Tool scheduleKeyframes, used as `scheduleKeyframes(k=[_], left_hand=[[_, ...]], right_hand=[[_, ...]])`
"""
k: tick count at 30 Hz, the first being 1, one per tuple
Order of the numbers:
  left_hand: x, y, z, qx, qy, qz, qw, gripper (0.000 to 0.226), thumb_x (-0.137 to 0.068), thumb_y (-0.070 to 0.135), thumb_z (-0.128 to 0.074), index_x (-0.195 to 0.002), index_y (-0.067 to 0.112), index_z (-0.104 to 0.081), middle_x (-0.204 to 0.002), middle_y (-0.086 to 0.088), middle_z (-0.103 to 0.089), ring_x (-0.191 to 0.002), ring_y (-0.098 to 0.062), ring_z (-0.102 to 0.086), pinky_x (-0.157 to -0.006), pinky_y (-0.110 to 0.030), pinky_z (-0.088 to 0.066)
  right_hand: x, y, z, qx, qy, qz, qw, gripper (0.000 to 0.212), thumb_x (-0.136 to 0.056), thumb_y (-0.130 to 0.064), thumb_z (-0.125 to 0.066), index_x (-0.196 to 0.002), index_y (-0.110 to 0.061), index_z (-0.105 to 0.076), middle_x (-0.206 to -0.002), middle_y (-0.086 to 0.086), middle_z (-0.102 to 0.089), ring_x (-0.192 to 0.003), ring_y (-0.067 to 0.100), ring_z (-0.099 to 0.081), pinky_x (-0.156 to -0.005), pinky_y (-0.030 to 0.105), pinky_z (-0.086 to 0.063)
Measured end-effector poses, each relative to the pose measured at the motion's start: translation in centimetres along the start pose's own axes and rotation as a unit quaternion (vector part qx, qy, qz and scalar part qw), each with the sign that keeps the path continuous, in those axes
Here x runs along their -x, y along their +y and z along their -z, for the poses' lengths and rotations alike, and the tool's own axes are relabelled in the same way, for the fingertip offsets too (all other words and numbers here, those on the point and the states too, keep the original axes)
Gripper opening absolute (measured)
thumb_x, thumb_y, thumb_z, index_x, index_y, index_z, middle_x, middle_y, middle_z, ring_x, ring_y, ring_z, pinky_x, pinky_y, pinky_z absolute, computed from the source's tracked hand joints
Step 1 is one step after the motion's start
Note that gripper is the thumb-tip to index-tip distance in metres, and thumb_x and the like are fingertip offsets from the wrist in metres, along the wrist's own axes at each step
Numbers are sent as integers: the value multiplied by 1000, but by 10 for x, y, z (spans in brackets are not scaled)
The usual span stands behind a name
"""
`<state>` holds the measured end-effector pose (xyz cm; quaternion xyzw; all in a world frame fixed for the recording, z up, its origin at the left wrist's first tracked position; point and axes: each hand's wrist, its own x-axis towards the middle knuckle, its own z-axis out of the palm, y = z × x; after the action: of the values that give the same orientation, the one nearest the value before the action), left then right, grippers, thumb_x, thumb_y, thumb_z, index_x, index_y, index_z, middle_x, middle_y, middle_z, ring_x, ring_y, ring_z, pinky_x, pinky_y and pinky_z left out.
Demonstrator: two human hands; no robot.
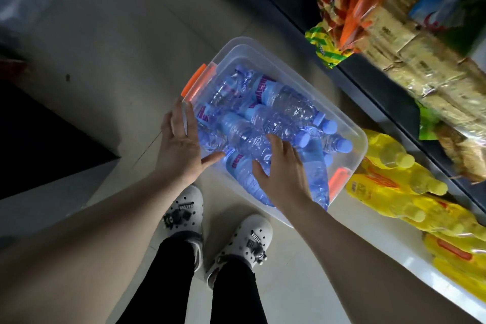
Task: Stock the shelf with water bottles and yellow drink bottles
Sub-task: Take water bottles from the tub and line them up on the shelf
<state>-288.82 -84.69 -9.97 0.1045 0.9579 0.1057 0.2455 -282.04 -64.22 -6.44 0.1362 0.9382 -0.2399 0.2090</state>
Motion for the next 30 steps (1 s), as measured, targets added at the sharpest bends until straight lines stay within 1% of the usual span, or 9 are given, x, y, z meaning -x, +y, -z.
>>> scheduleKeyframes(k=[4, 7, 10, 13, 15, 18, 20, 25, 30], left_hand=[[-4, -4, -7, -8, -21, 12, 1000, 134, -62, 87, -34, -154, -4, 2, -160, -28, -1, -139, -46, -6, -115, -54, -30], [-4, -7, -3, 5, -55, 19, 998, 136, -63, 86, -44, -153, 5, 19, -161, -19, 16, -145, -43, 2, -120, -46, -22], [-3, -11, 17, 12, -103, 4, 995, 137, -69, 77, -60, -146, 15, 35, -161, -11, 25, -149, -37, 4, -122, -43, -17], [-2, -16, 54, 2, -154, -8, 988, 122, -80, 62, -68, -156, 11, 13, -163, -14, -2, -147, -34, -11, -119, -40, -22], [4, -13, 90, -22, -168, -12, 986, 106, -82, 55, -70, -157, 11, -8, -153, -14, -30, -139, -32, -28, -114, -37, -30], [25, 3, 157, -45, -197, 1, 979, 83, -87, 50, -67, -153, 17, -29, -140, -8, -49, -130, -28, -43, -104, -34, -38], [43, 19, 205, -60, -212, -1, 975, 71, -87, 49, -65, -146, 18, -41, -135, -7, -55, -125, -26, -51, -100, -32, -44], [91, 79, 341, -28, -219, -46, 974, 68, -87, 44, -68, -145, 16, -42, -136, -8, -56, -122, -24, -55, -88, -25, -41], [131, 133, 464, 66, -177, -72, 979, 76, -90, 34, -70, -151, 9, -34, -150, -13, -42, -136, -23, -43, -105, -24, -31]], right_hand=[[-4, -2, 3, -18, -10, -8, 1000, 58, -89, -37, -71, -134, -8, -49, -113, 19, -64, -102, 40, -58, -87, 44, -46], [-6, -6, 12, -40, -7, -6, 999, 52, -89, -36, -72, -129, -9, -54, -104, 16, -67, -98, 38, -59, -80, 39, -43], [-9, -20, 36, -52, 8, 14, 999, 47, -91, -35, -69, -130, -12, -55, -104, 11, -67, -105, 31, -55, -83, 36, -40], [-7, -39, 85, -43, 4, 41, 998, 42, -89, -35, -70, -125, -16, -59, -98, 10, -67, -102, 30, -57, -83, 35, -40], [1, -52, 134, -33, -15, 67, 997, 41, -87, -36, -72, -122, -20, -61, -95, 7, -67, -97, 30, -59, -82, 35, -43], [24, -81, 220, -51, -12, 91, 994, 41, -81, -39, -78, -115, -21, -66, -99, 5, -69, -94, 25, -60, -81, 37, -47], [45, -104, 280, -78, 7, 107, 991, 40, -76, -41, -82, -107, -20, -68, -93, 1, -67, -86, 23, -60, -77, 37, -49], [108, -166, 435, -122, 76, 80, 986, 35, -69, -43, -86, -95, -27, -69, -81, -9, -67, -71, 6, -54, -67, 19, -42], [170, -233, 578, -107, 174, 116, 972, 33, -71, -33, -87, -99, -26, -71, -86, -10, -69, -78, 6, -59, -70, 15, -42]])
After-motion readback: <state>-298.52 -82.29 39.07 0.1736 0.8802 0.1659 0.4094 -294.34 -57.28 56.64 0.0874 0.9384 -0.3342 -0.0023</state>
